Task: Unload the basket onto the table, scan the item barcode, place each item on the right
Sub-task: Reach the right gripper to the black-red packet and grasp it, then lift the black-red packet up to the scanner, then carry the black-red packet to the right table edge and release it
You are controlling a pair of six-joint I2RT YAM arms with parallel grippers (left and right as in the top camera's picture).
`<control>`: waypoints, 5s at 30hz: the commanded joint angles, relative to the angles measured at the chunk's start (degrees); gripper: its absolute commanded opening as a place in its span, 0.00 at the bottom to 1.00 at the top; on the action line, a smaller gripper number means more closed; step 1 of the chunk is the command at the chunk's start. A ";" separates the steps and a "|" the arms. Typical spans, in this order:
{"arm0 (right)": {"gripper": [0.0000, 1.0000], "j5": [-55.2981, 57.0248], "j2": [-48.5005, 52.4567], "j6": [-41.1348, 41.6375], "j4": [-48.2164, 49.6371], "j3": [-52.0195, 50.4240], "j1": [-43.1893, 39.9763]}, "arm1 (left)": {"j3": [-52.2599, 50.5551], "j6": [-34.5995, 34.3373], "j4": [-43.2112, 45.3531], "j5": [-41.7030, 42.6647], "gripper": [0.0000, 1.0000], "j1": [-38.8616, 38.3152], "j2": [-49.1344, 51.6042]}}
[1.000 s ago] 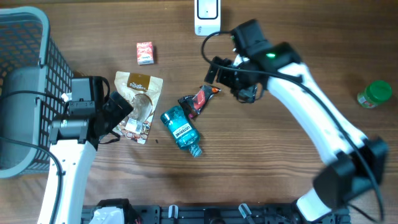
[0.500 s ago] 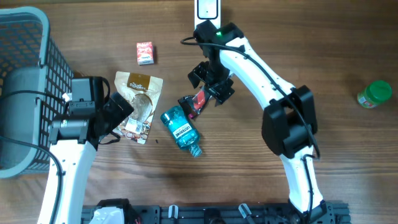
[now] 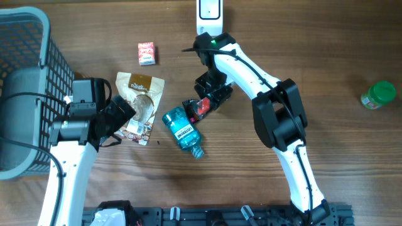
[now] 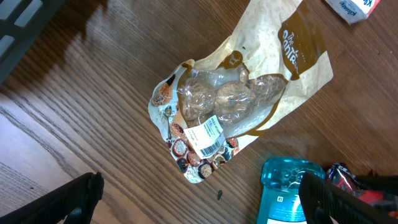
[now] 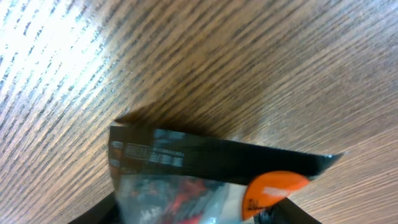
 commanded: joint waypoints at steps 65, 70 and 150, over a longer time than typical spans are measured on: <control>0.04 -73.66 -23.82 45.86 106.47 1.01 -17.88 | 0.15 -0.79 -4.33 -5.16 1.00 -0.20 0.00; 0.05 -65.61 -23.02 26.99 80.76 0.98 -17.90 | 0.15 -0.81 -4.24 -5.14 1.00 -0.20 0.00; 0.05 27.02 8.70 -121.61 92.02 1.01 -3.69 | 0.15 -2.56 -0.74 -3.41 1.00 -0.20 0.00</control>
